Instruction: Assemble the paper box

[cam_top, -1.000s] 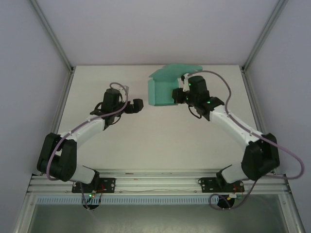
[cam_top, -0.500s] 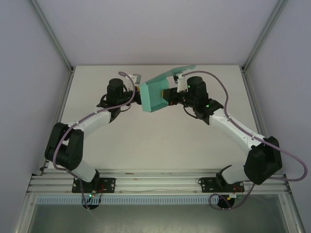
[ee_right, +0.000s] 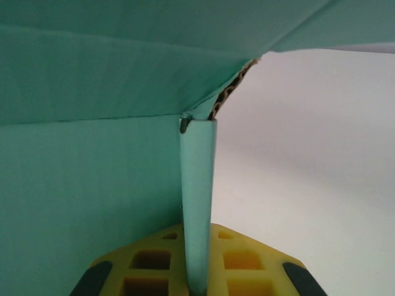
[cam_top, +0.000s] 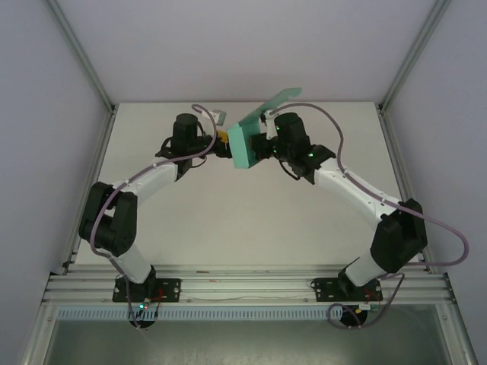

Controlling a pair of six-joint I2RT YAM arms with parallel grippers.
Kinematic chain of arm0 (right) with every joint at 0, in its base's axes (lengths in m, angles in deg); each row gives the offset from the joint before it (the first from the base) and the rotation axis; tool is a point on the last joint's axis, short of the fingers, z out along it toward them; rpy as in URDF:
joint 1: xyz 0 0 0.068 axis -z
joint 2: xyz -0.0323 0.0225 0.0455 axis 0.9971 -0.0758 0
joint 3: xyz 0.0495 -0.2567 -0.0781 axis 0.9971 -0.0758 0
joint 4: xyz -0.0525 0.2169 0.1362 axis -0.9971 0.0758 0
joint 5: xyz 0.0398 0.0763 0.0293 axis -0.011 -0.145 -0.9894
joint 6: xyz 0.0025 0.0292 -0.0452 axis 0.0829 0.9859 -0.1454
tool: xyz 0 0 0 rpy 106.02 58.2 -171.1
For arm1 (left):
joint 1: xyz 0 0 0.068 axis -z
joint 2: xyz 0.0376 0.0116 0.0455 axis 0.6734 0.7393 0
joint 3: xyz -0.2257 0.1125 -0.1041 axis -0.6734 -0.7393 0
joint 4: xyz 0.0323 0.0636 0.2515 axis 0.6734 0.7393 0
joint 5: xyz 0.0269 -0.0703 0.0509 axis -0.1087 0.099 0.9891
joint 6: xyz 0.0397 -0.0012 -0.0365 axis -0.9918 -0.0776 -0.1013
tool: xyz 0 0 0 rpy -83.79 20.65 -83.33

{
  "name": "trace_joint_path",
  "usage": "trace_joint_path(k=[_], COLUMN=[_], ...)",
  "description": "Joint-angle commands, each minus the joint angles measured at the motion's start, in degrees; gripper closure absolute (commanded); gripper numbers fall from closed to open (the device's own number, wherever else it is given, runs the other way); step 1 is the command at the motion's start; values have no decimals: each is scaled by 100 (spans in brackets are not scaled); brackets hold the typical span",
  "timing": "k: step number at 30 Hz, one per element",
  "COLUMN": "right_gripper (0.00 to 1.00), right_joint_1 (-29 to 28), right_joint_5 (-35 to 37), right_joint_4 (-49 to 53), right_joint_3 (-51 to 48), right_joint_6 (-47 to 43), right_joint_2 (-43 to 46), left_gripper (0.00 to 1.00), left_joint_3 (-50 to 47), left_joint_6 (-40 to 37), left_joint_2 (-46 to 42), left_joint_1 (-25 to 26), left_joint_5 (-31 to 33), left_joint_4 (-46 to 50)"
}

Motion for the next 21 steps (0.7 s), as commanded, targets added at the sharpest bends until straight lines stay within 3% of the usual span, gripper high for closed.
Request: trace_joint_path(k=[1,3,7,10,12,15,21], right_gripper=[100,100,100,100,100,100,96], right_joint_1=[-497,-515,-541,-593,-602,-594,-383], right_joint_5=[1104,1645,1982,2569,2427,1939,1449], right_joint_4=[708,747,691,1234,1326,635,462], right_joint_3=[244,430,558,971,1023,501,-111], right_joint_6=[-348,-262,-129,-2,16,71,459], right_joint_2=[-828,-1106,-1303,-1608,-1608,-1097,38], left_gripper=[0,0,0,0,0,0,0], left_joint_3=[613,604,522,531,576,492,-234], left_joint_6=[-639,-567,-560,-743,-865,-929,-952], left_joint_2=[-239,-259,-348,-453,-488,-574,-941], left_joint_1=[621,630,657,689,692,687,682], left_joint_5=[-991,-1051,-1029,-870,-804,-596,690], left_joint_4=[-377,-567,-675,-551,-348,-175,82])
